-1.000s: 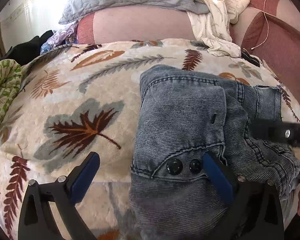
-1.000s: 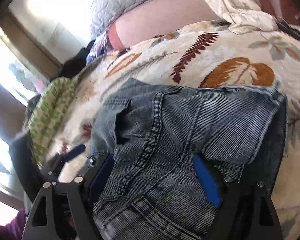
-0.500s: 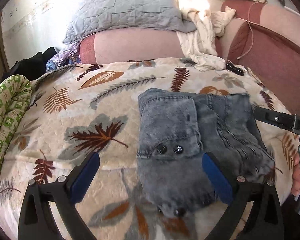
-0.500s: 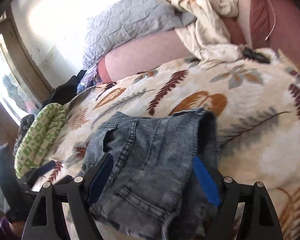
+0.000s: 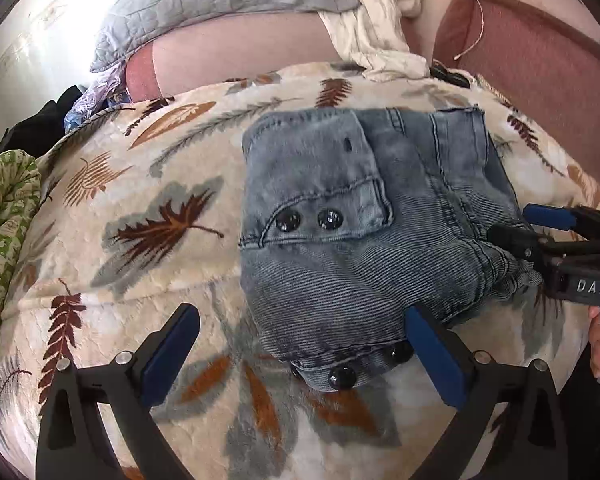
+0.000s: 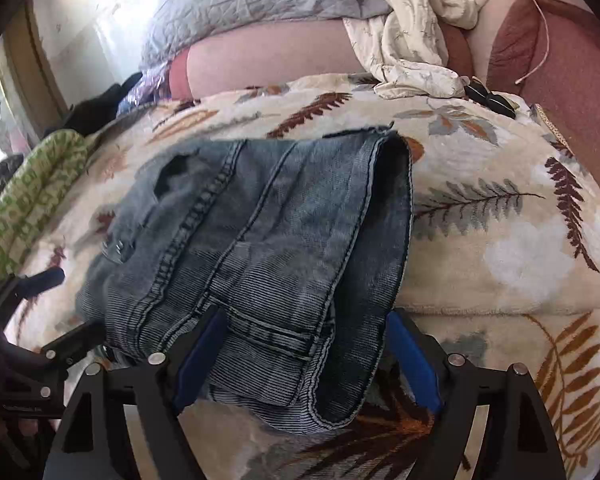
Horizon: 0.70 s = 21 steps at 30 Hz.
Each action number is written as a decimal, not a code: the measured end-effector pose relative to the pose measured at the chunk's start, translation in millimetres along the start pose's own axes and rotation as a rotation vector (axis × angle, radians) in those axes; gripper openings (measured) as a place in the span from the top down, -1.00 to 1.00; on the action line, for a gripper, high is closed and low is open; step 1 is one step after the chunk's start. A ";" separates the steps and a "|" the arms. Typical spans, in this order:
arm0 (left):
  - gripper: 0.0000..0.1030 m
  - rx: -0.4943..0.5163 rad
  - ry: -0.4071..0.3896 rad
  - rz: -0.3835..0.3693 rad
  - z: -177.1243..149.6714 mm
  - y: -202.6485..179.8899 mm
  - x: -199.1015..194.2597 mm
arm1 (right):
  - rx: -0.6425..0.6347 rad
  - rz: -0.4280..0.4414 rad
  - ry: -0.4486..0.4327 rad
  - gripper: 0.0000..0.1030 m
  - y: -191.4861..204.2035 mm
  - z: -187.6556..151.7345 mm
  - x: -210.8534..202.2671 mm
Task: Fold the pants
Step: 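Press the folded jeans flat with both tools open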
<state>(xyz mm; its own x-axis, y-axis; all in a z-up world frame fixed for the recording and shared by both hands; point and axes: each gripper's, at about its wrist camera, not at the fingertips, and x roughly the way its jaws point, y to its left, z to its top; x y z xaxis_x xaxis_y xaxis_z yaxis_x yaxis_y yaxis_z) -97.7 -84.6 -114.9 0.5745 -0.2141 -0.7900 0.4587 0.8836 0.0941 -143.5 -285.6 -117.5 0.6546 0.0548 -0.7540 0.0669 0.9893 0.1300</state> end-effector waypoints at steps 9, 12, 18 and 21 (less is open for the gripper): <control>-0.99 -0.007 -0.043 0.033 1.7 -3.0 -11.4 | 0.055 0.078 0.041 -0.66 -15.9 -0.7 9.2; -0.99 0.014 -0.115 0.071 8.2 -6.2 -30.8 | 0.086 0.082 -0.001 -0.66 -22.0 4.8 1.0; -0.99 0.029 -0.223 0.107 28.8 -7.1 -63.5 | 0.172 0.082 -0.143 -0.66 -36.9 14.6 -22.9; -0.99 0.017 -0.239 0.102 36.0 -5.5 -69.5 | 0.219 0.073 -0.188 -0.66 -45.4 17.2 -30.7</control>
<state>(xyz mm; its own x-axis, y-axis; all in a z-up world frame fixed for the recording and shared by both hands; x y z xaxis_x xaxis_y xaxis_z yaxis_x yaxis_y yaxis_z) -115.7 -89.6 -38.8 0.7611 -0.2185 -0.6107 0.4008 0.8988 0.1779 -153.8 -334.4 -89.2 0.7903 0.0787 -0.6076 0.1619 0.9297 0.3309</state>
